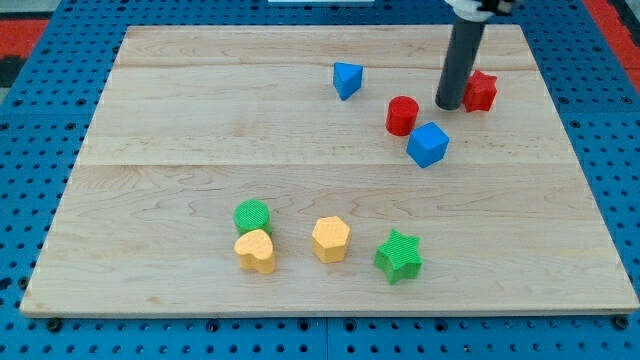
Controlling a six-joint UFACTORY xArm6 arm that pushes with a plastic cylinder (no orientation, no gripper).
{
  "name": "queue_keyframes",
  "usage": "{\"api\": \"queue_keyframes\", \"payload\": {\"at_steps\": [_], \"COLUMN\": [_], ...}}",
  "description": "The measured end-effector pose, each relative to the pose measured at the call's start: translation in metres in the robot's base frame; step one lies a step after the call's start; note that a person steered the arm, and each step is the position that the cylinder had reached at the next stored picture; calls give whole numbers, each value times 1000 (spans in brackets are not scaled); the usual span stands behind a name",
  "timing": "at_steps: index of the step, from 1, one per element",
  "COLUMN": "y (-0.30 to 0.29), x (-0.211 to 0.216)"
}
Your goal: Push the red circle to the bottom of the triangle
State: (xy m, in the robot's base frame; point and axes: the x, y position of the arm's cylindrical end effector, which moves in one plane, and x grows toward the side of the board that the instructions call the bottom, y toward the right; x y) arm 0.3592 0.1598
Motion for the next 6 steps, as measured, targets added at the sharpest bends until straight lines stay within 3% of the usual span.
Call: {"api": "queue_keyframes", "payload": {"at_steps": [1,4,6], "y": [-68,-56,-93], "x": [12,14,14]}}
